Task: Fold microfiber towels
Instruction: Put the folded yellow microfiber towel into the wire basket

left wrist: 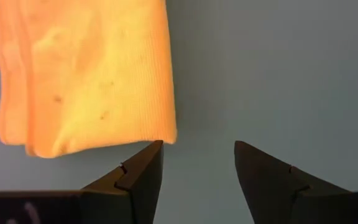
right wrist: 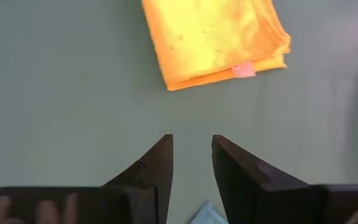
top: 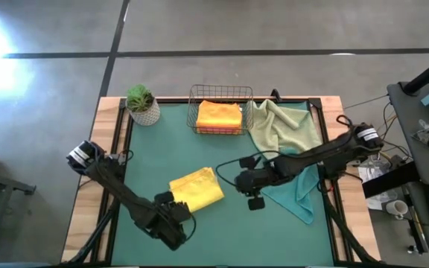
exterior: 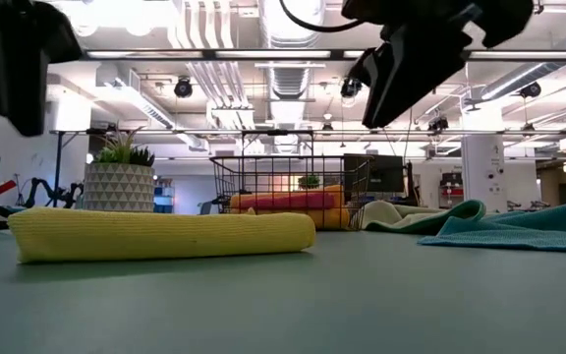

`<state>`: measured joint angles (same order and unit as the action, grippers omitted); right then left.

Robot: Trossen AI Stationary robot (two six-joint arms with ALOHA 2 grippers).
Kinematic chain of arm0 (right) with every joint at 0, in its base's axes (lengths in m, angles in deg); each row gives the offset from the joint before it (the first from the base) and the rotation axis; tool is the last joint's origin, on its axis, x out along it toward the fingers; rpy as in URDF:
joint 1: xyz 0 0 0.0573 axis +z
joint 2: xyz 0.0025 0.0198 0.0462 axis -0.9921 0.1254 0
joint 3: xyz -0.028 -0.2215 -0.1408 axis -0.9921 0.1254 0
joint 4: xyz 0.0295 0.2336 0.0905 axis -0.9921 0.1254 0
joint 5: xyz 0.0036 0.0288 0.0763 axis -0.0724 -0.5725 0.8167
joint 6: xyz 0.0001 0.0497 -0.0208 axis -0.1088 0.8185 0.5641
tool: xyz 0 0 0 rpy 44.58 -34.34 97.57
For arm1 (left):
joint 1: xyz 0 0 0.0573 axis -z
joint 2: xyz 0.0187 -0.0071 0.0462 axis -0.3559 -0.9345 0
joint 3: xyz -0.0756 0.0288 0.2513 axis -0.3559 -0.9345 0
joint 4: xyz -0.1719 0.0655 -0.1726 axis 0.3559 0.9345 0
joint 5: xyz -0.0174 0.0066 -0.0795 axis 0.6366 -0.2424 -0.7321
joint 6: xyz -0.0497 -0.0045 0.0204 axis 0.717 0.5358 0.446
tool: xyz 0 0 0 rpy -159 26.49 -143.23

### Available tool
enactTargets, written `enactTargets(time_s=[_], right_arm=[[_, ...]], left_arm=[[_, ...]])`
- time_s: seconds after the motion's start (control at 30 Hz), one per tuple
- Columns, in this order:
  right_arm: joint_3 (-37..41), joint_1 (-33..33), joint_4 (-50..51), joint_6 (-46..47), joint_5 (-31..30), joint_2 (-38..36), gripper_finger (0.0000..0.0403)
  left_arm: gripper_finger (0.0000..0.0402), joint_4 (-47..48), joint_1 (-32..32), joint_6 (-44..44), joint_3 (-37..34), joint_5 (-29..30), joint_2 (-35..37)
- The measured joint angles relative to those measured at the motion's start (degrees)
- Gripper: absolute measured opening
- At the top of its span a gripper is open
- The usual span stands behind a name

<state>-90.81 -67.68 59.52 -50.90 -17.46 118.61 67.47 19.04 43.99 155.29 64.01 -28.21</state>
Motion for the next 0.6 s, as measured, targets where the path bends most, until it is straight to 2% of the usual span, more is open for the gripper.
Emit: enactTargets(time_s=[0.3,0.6], right_arm=[[4.31,1.56,-12.85,-7.07,1.38,2.09,0.0122],[-0.87,1.96,-18.37,-13.76,2.81,8.99,0.0157]], left_arm=[[0.0183,0.07,0.23,-0.02,0.26,0.56,-4.92],[0.0183,0.04,0.21,-0.82,0.06,6.81,-7.08]])
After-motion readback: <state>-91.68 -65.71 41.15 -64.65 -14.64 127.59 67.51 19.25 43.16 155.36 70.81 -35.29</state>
